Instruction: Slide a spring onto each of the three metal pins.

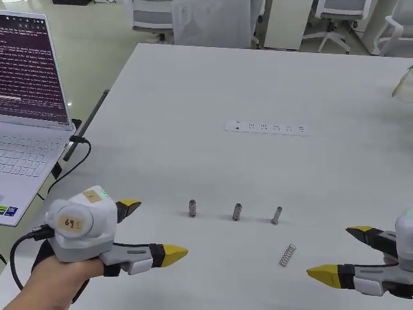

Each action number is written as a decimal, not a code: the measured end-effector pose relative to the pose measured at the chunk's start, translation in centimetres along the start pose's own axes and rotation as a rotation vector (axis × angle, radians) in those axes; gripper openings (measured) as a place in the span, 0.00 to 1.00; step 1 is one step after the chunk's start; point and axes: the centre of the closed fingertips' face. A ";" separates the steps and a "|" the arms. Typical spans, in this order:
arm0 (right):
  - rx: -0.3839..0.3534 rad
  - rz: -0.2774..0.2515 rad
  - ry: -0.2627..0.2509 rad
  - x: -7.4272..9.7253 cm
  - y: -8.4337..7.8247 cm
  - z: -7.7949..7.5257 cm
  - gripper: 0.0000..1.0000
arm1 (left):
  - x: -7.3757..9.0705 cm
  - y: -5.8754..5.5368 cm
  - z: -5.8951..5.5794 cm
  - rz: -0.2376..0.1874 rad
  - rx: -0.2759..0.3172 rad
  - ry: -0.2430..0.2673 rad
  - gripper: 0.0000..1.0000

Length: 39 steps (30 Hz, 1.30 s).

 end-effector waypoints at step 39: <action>0.000 -0.005 -0.010 0.6 -0.7 -1.0 0.95 | -2.4 1.3 -2.7 0.002 -0.026 -0.065 0.83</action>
Point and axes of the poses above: the centre of the closed fingertips' face, and the gripper's own axes: x roughly backward along the fingers, z roughly to its left, y roughly out of its top, and after that the axes turned 11 degrees about z, right-handed
